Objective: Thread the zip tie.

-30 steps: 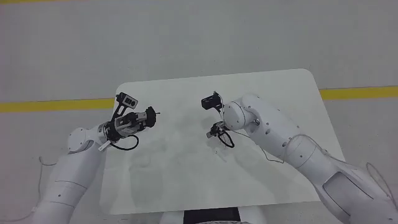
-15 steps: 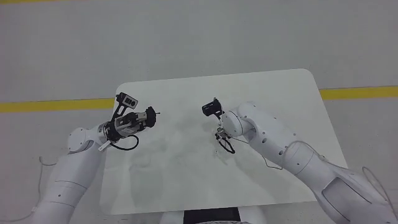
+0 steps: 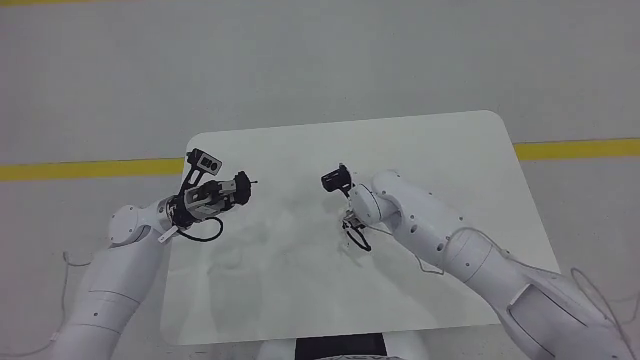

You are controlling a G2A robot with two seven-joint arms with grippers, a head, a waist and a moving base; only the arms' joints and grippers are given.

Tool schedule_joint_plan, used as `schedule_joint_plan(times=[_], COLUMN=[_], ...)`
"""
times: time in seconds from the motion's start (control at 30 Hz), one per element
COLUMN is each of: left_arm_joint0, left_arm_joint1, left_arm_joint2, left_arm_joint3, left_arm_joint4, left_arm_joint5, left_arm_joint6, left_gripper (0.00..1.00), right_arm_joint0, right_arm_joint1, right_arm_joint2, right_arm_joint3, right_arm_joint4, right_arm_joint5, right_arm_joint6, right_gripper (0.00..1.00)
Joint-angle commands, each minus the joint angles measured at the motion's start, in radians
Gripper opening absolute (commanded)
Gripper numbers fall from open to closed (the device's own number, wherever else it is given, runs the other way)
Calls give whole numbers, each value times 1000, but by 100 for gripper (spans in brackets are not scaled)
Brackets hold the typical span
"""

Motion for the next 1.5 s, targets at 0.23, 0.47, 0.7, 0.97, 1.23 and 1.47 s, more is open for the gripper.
schedule_joint_plan(times=[0.23, 0.47, 0.7, 0.97, 1.23, 1.47], left_arm_joint0=[0, 0, 0, 0, 0, 0], left_arm_joint1=[0, 0, 0, 0, 0, 0], left_arm_joint2=[0, 0, 0, 0, 0, 0], left_arm_joint3=[0, 0, 0, 0, 0, 0], left_arm_joint4=[0, 0, 0, 0, 0, 0], left_arm_joint5=[0, 0, 0, 0, 0, 0], left_arm_joint6=[0, 0, 0, 0, 0, 0], left_gripper=[0, 0, 0, 0, 0, 0], right_arm_joint0=[11, 5, -7, -14, -14, -14], right_arm_joint1=[-39, -61, -75, -90, -102, -104], right_arm_joint2=[-2, 12, 30, 49, 54, 68], right_arm_joint3=[77, 98, 113, 125, 136, 134], right_arm_joint4=[-23, -48, -79, -113, -131, -150], right_arm_joint5=[0, 0, 0, 0, -3, -9], right_arm_joint6=[-10, 0, 14, 29, 40, 50], right_gripper=[15, 11, 11, 13, 0, 0])
